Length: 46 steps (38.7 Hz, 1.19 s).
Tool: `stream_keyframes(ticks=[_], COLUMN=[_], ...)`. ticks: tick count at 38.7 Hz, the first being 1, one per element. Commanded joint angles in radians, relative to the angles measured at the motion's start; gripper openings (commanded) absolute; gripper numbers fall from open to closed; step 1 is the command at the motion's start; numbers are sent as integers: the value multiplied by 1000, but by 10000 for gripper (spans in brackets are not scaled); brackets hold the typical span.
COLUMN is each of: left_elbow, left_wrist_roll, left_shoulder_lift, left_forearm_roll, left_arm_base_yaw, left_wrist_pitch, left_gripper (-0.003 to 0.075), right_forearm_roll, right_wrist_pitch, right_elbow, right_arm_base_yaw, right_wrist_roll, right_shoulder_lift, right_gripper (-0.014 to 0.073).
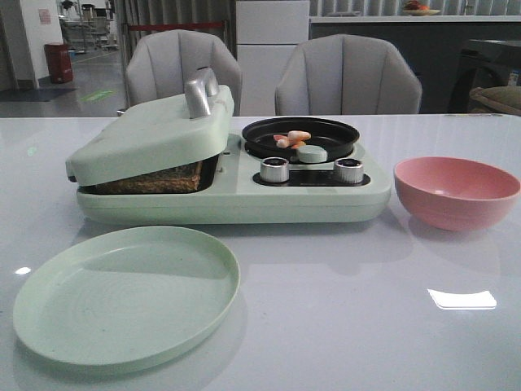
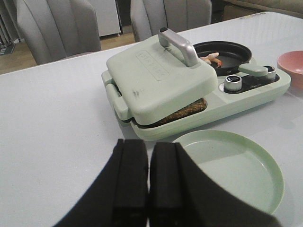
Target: Make breakfast with bread and shrimp
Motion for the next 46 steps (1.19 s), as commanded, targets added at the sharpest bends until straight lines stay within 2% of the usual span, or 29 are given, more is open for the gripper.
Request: stream_keyframes(ticks=[1, 24, 29, 34, 39, 46], left_elbow=[-25, -22, -2, 53, 142, 269], left_wrist_roll=[-12, -12, -17, -128, -293, -300], left_shoulder_lift=[10, 10, 10, 9, -11, -102], left_forearm_roll=[-17, -17, 32, 88, 211, 227], left_arm_base_yaw=[-7, -7, 17, 78, 138, 154], left_wrist_pitch=[-79, -79, -86, -182, -343, -475], left_gripper=[112, 112, 112, 112, 112, 112], right_forearm_roll=[1, 1, 1, 1, 1, 1], right_wrist_pitch=[-78, -78, -78, -78, -78, -78], right_elbow=[-29, -29, -29, -29, -29, -29], right_arm_base_yaw=[2, 2, 2, 2, 2, 2], right_wrist_roll=[-1, -1, -1, -1, -1, -1], right_shoulder_lift=[11, 11, 11, 11, 11, 11], right_gripper=[134, 134, 134, 134, 134, 134])
